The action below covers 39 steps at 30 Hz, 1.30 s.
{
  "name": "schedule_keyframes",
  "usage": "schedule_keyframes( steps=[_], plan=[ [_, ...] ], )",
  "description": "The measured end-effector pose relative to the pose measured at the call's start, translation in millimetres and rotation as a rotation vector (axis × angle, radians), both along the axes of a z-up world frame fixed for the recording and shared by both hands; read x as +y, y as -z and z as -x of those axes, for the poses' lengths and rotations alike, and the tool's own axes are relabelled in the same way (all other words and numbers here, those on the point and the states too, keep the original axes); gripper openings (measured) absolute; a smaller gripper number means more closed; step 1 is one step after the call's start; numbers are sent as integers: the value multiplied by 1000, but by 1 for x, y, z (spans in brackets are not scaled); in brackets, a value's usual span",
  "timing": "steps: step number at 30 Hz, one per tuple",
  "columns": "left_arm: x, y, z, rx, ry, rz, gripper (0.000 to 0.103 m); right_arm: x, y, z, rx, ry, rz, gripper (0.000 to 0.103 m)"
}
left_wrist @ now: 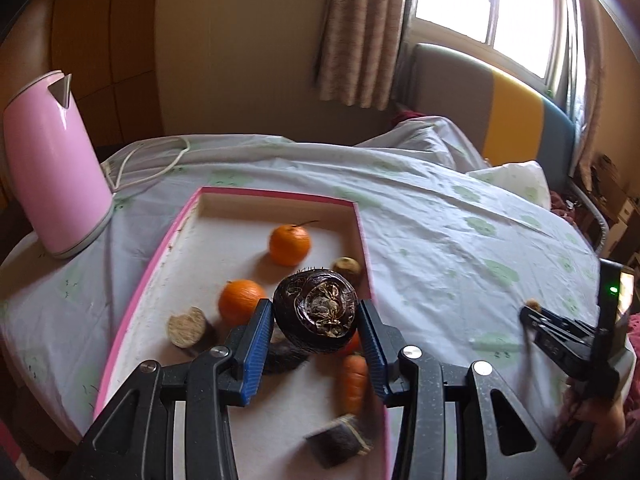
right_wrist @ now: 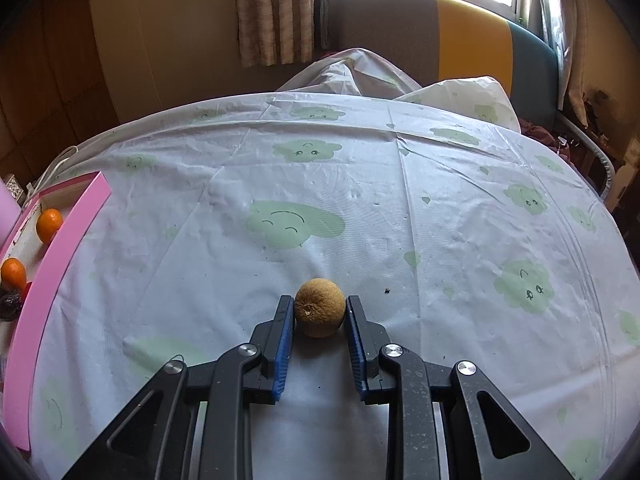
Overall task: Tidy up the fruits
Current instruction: 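Place the dark round fruit in the tray with left while right holds the brown fruit, then carry the small brown fruit into the tray with the right gripper and release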
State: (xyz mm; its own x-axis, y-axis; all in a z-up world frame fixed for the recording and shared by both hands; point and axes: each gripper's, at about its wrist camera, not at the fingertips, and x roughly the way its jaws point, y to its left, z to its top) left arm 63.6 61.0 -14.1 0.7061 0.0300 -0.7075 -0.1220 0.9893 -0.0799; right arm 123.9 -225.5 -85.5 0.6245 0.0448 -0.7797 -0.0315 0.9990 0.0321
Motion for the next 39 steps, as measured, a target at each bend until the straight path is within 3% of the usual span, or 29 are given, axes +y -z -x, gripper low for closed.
schedule_keyframes(
  steps=[7, 12, 19, 23, 30, 35, 39],
  plan=[
    [29, 5, -19, 12, -72, 2, 44, 0, 0, 1, -1, 0, 4, 26],
    [30, 2, -13, -4, -88, -22, 60, 1, 0, 1, -1, -1, 8, 26],
    [29, -4, 1, -6, -92, -24, 61, 9, -7, 4, 2, -25, -4, 25],
    [34, -6, 11, -9, -106, -18, 61, 39, -26, 14, -32, -130, -59, 25],
    [47, -8, 28, -20, -143, -17, 61, 124, -59, 35, -64, -409, -151, 25],
    [58, -11, 38, -32, -178, -13, 61, 180, -63, 44, -38, -549, -152, 25],
    [67, -13, 45, -38, -185, 11, 61, 206, -56, 43, -7, -589, -140, 26]
  ],
)
